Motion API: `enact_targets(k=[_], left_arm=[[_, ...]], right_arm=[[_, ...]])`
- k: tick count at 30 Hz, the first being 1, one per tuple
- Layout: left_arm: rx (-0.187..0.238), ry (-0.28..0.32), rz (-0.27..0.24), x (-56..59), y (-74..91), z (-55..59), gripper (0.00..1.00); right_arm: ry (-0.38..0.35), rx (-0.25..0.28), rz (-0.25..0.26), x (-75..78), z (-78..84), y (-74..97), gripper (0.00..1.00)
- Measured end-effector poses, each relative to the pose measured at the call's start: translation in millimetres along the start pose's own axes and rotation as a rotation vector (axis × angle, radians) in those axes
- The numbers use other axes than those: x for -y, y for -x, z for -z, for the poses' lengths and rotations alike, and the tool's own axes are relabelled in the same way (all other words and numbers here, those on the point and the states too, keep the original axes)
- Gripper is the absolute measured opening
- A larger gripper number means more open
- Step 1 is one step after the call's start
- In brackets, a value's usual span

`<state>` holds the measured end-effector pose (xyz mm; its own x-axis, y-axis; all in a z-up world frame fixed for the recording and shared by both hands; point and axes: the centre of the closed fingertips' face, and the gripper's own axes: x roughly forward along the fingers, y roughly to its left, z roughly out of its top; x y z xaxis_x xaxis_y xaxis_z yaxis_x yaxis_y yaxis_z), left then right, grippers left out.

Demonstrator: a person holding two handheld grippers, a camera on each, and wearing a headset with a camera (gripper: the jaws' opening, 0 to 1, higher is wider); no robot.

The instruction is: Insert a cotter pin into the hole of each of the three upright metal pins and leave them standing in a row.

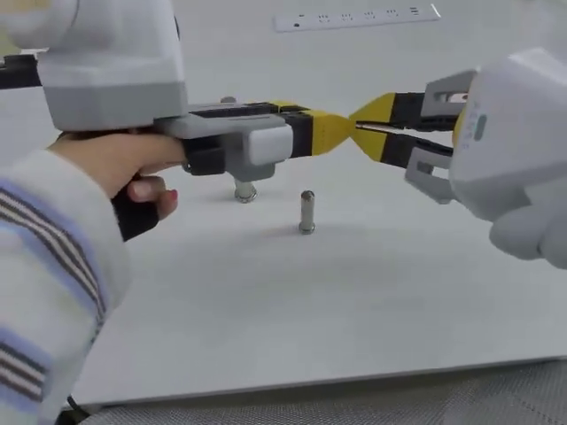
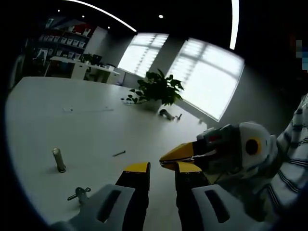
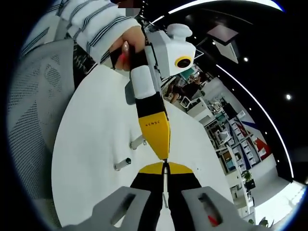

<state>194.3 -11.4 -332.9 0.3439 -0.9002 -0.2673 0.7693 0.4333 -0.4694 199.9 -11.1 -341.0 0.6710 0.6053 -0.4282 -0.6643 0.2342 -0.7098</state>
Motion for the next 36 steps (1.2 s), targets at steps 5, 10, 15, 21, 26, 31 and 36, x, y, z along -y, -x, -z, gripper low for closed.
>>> enact_targets(k=[5, 10, 15, 21, 26, 31, 36], left_arm=[[-0.003, 0.015, 0.013, -1.4, -1.4, 0.6, 0.06], [0.002, 0.029, 0.017, -1.8, -1.4, 0.7, 0.02], [0.005, 0.045, 0.01, -5.5, 0.6, 2.3, 0.0], [0.016, 0.023, 0.008, -7.1, 2.9, 1.8, 0.0], [0.04, 0.061, 0.001, -8.6, 3.2, 0.3, 0.0], [0.023, 0.06, 0.001, -8.6, 2.8, 4.5, 0.0], [0.013, 0.054, -0.006, -9.9, 3.3, 7.8, 0.0]], right_arm=[[0.002, 0.006, 0.001, 0.5, -1.9, 0.2, 0.0], [-0.005, 0.01, -0.001, -0.6, -3.1, -0.6, 0.0], [-0.006, 0.02, -0.007, -2.5, -6.1, -1.5, 0.0], [-0.005, 0.024, -0.007, -3.4, -8.8, -2.5, 0.0], [0.001, 0.028, -0.005, -2.8, -10.0, -2.3, 0.0], [-0.047, 0.043, -0.035, -8.1, -9.5, -1.2, 0.0], [-0.122, 0.027, -0.102, -18.0, 0.3, -1.6, 0.0]])
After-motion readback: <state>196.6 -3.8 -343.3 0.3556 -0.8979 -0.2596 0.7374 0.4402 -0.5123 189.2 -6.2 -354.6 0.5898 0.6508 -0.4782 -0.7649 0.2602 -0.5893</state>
